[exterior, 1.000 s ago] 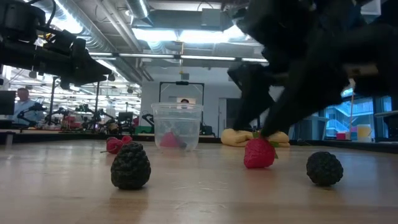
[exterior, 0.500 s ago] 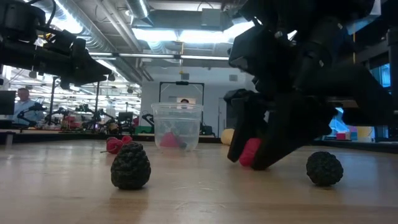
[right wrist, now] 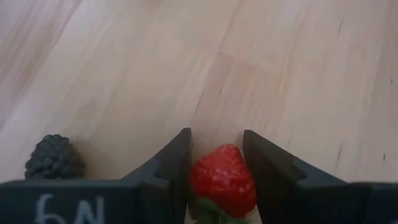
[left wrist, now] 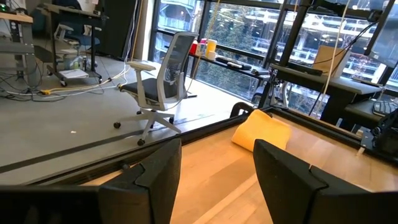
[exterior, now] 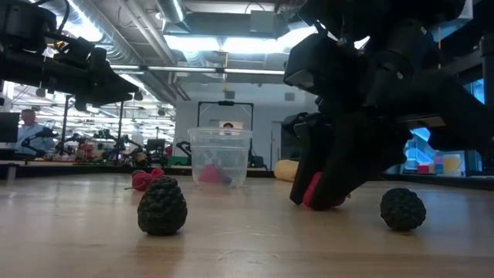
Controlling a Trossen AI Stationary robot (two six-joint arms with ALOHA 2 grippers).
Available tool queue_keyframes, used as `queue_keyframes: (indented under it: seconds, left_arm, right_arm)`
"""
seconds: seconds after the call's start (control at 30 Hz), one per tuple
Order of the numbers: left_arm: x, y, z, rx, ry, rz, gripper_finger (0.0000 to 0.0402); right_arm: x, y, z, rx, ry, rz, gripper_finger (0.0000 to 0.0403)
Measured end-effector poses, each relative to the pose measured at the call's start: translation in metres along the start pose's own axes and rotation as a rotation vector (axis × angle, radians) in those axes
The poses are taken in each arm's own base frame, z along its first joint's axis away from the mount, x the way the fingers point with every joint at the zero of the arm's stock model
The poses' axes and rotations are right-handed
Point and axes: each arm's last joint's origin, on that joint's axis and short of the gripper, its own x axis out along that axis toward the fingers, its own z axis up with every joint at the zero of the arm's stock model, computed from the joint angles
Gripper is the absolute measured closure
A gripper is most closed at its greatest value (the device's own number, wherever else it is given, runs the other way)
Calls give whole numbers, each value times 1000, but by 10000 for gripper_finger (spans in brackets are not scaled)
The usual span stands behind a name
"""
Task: Pick and placing Produce into tupperware
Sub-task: Put the right red strawberry into the transparent container
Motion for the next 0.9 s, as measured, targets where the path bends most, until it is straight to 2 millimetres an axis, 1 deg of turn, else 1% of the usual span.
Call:
queue_keyframes:
  seconds: [0.27, 0.33, 0.4, 0.57, 0.67, 0.77, 0.83, 0.9]
  left_arm:
    - [0, 0, 0, -1, 0, 0, 208]
    - [0, 0, 0, -1, 0, 0, 208]
    - [0, 0, 0, -4, 0, 0, 208]
    - [0, 0, 0, -7, 0, 0, 208]
    - [0, 0, 0, -8, 0, 0, 208]
    - [0, 0, 0, -8, 0, 0, 208]
    - [0, 0, 0, -8, 0, 0, 208]
    - [0, 0, 0, -8, 0, 0, 208]
  right_arm:
    - [-2, -1, 1, 75, -3, -10, 269]
    - [-8, -2, 2, 76, -4, -34, 269]
    - [-19, -7, 5, 82, 15, -82, 269]
    - [-61, -36, 41, 109, -74, -193, 269]
    - [-80, -61, 63, 136, -162, -237, 269]
    - [-102, -89, 89, 147, -285, -298, 269]
    - [-109, -107, 98, 155, -341, -339, 269]
    - [-113, -124, 103, 181, -390, -368, 269]
